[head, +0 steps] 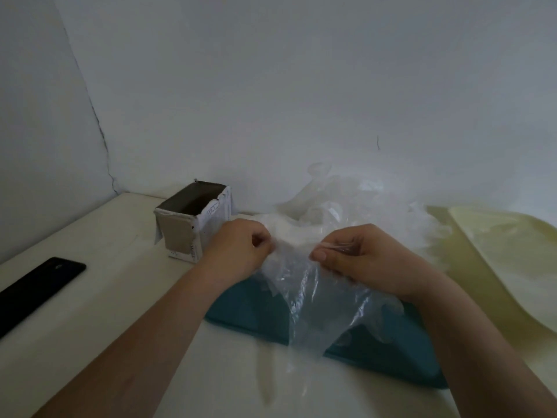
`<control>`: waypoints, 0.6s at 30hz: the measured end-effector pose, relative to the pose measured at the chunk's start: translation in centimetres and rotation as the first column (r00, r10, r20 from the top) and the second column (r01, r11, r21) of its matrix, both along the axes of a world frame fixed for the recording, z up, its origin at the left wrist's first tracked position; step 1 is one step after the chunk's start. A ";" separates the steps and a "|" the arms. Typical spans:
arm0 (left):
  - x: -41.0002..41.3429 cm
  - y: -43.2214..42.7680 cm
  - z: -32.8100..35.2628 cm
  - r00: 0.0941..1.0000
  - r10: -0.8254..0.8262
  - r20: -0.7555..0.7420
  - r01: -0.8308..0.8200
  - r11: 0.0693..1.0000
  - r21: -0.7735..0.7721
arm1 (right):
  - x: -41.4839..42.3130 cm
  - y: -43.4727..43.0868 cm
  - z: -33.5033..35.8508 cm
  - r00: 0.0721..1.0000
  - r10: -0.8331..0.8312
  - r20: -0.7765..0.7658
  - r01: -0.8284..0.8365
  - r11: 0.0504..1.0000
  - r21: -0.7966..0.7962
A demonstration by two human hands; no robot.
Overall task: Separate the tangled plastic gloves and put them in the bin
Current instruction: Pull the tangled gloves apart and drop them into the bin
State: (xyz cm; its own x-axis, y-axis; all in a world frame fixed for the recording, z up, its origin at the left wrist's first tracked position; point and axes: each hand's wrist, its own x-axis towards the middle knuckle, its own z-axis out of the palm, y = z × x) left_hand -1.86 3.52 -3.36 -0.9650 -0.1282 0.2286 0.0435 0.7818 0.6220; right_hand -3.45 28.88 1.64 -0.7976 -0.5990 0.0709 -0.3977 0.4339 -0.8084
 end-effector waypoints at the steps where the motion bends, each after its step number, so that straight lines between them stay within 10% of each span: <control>1: 0.0 -0.3 0.4 1.000 -0.002 -0.022 0.003 1.000 0.027 | 0.0 0.0 0.1 1.000 0.007 -0.003 -0.007 1.000 -0.001; 8: 0.9 -0.5 3.7 0.925 -0.084 -0.371 0.051 0.994 -0.098 | 0.8 -0.5 1.2 0.964 -0.068 -0.256 0.010 0.975 -0.221; 12: 1.2 0.5 3.8 0.844 -0.220 -0.488 0.189 0.975 -0.114 | 1.0 -0.3 1.1 0.992 0.006 -0.127 -0.028 0.984 -0.176; 18: 1.6 2.8 2.8 0.729 -0.438 -0.526 0.257 0.887 -0.382 | 0.5 0.4 0.2 0.950 0.134 0.283 0.037 0.850 -0.525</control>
State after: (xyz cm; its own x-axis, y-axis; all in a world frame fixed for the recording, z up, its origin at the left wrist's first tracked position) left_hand -0.29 6.27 -0.59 -0.5913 0.3418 0.7304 0.6276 0.7638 0.1507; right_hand -2.92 29.32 1.85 -0.8015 -0.5798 0.1461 -0.1108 -0.0961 -0.9892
